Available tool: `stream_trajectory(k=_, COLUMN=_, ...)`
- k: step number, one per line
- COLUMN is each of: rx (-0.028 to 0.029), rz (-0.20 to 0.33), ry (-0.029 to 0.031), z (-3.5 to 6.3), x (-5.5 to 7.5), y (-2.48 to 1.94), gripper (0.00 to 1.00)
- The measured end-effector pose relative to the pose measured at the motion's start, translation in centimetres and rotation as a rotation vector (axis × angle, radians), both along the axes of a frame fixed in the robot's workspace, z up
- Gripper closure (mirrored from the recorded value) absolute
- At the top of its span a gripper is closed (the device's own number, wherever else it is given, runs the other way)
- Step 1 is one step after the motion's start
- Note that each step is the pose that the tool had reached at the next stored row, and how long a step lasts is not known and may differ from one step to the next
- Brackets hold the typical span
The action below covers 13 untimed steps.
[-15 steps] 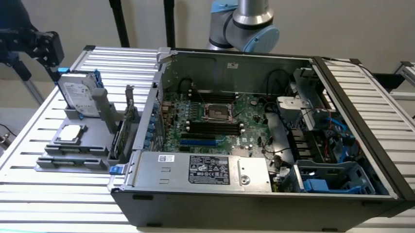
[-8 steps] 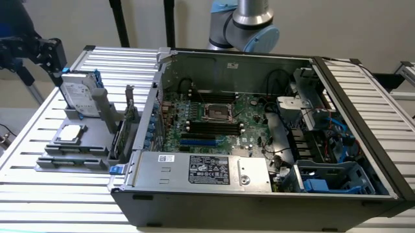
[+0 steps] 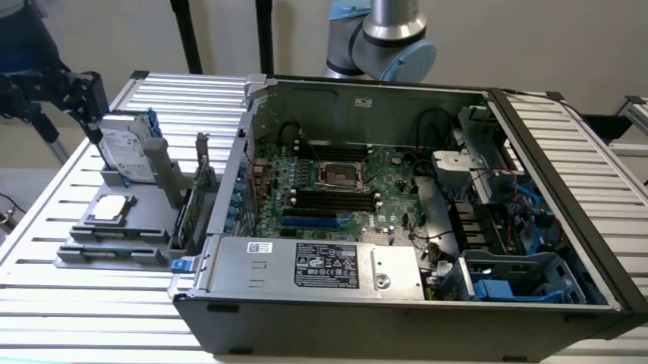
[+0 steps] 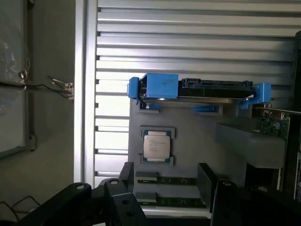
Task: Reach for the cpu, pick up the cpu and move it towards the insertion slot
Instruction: 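Pick up the cpu and move it towards the insertion slot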
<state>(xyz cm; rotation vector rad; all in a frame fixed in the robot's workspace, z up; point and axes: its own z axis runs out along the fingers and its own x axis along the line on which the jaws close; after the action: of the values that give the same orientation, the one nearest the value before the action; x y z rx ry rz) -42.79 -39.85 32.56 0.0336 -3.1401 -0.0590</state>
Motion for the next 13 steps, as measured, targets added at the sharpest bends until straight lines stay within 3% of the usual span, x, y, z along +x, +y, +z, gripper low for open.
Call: stream_trajectory(k=13, rx=0.0, rz=0.004, ry=0.0, z=-2.35, x=0.0, y=-0.28, gripper=0.35)
